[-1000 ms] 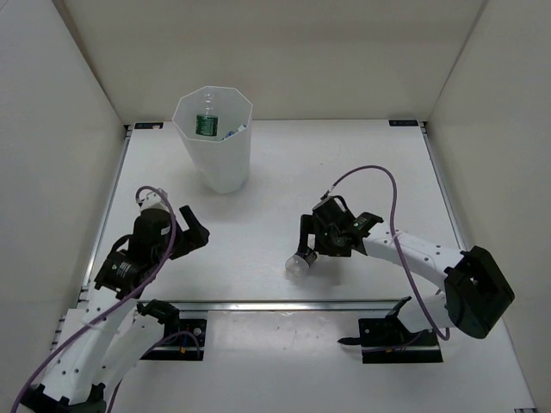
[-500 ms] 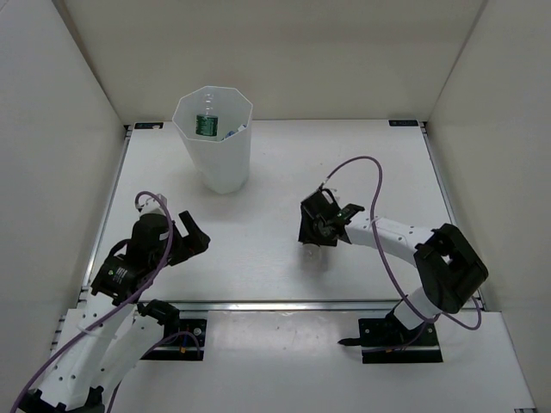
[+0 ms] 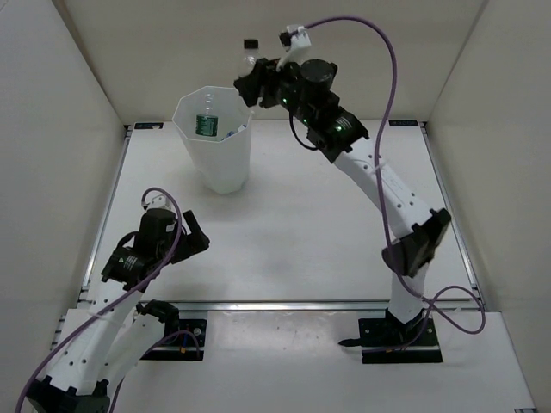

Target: Put the plastic bottles in the bin

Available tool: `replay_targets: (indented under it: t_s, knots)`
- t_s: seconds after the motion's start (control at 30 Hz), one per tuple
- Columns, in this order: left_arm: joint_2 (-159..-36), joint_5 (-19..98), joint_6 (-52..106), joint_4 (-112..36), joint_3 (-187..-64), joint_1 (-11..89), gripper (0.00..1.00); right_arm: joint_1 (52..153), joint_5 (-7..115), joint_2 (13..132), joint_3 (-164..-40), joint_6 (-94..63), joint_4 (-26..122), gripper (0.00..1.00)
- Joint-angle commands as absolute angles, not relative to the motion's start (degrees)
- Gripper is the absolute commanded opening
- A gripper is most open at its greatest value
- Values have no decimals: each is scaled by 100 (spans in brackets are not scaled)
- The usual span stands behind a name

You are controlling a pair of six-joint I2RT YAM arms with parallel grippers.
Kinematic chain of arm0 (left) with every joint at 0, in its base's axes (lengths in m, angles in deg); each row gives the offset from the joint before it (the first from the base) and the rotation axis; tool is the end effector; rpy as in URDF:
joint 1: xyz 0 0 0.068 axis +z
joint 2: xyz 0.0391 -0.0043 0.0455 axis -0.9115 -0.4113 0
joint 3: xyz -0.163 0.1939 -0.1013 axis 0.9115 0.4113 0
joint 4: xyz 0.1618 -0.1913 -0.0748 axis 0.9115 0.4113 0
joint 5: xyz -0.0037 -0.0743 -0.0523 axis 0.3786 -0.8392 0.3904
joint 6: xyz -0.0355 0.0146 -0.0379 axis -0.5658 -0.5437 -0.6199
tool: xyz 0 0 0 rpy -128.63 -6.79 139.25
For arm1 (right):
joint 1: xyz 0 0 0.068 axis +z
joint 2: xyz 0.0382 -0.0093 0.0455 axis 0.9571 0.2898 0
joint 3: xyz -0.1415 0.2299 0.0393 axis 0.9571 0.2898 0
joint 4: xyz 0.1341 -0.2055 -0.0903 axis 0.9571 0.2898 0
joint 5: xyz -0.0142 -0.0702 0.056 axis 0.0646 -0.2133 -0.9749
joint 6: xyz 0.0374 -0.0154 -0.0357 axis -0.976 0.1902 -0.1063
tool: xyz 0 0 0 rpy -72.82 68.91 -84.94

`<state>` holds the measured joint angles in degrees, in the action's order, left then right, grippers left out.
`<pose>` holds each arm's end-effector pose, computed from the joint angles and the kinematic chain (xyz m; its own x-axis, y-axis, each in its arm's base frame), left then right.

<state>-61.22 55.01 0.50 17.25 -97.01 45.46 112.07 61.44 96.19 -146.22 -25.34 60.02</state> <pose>0.1193 -0.0393 0.2768 -0.7161 -0.3866 -0.5812 -0.2244 0.9159 -0.3328 0.3246 0.2620 0.4968 -0.1409 0.2507 -0.9577 -0.6145 0.7364 0.2832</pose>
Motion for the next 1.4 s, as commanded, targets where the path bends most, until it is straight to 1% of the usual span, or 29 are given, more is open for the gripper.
replay_targets:
  t_s: [0.0,0.03,0.07,0.1,0.17,0.23,0.27,0.3,0.33,0.47,0.57,0.6,0.67,0.7,0.73,0.77,0.8,0.83,0.87,0.93,0.97,1.0,1.07,1.1,1.13,1.17,1.2,1.27,1.37]
  knots:
    - [-6264,5541,272,1627,-9812,4690,99,11174,5440,10874,-15950,-2135,5835,31]
    - [-6308,5558,298,1627,-9830,4699,99,11191,5353,11174,-16309,-2170,5782,33]
    - [-6352,5585,360,1619,-9822,4734,98,11174,5352,11290,-16373,-2187,5599,36]
    - [-6370,5576,386,1575,-9813,4726,99,11183,5256,11404,-16365,-2248,5284,49]
    - [-6466,5454,500,1540,-9813,4822,99,11191,5176,11641,-16452,-2337,4931,53]
    - [-6589,5444,545,1522,-9909,4805,98,11218,5202,11878,-16732,-2433,4806,59]
    - [-6607,5401,588,1522,-9944,4805,98,11192,5194,12028,-16908,-2425,4806,64]
    - [-6659,5392,650,1513,-9953,4788,98,11191,5124,12116,-17014,-2460,4675,78]
    - [-6677,5374,633,1530,-9971,4796,99,11183,5106,12178,-17137,-2573,4674,99]
    - [-6608,5383,598,1548,-9954,4787,99,11148,5009,11995,-17060,-2303,5034,99]
    - [-6536,5339,580,1487,-10015,4866,99,11191,5210,11723,-17103,-2004,5420,99]
    - [-6545,5391,606,1539,-10058,4823,98,11191,5350,11678,-17112,-1959,5708,99]
    - [-6581,5514,598,1574,-10138,4840,98,11156,5588,11162,-16999,-1740,6342,99]
    - [-6572,5558,597,1575,-10190,4814,99,11069,5755,10785,-16711,-1704,6857,99]
    - [-6572,5611,571,1609,-10260,4831,99,10999,5869,10572,-16177,-1739,7237,100]
    - [-6572,5620,597,1592,-10287,4831,99,10807,5931,10109,-15406,-1704,7510,99]
    - [-6589,5646,606,1592,-10340,4840,99,10726,5975,9530,-14963,-1739,7574,100]
    - [-6616,5681,641,1549,-10384,4831,99,10560,6115,8889,-13923,-1757,7566,100]
    - [-6625,5664,668,1540,-10375,4831,99,10463,6143,8535,-13339,-1870,7435,99]
    - [-6712,5682,686,1452,-10428,4796,99,9911,6134,7193,-11356,-2300,7311,99]
    - [-6791,5656,651,1434,-10411,4770,99,9595,6143,6934,-10642,-2615,7520,99]
    - [-6861,5699,624,1382,-10367,4778,99,9418,6326,6427,-10339,-2836,7861,99]
    - [-6906,5752,650,1347,-10375,4726,99,8760,6590,5477,-9207,-2978,8336,99]
    - [-6949,5874,615,1381,-10393,4795,98,8304,6408,5238,-8750,-3005,8583,99]
    - [-6950,5936,659,1425,-10462,4787,99,8091,6276,4800,-8580,-2935,8820,99]
    - [-6959,6006,694,1486,-10498,4805,99,7619,6083,4439,-8282,-2839,8996,99]
    - [-6959,6129,694,1530,-10568,4840,99,7327,6020,4279,-8131,-2777,9059,99]
    - [-6994,6252,720,1583,-10639,4910,99,7010,6020,3822,-8007,-2584,9305,99]
    - [-7020,6349,738,1610,-10656,4866,99,6955,6115,3566,-7936,-2557,9482,99]
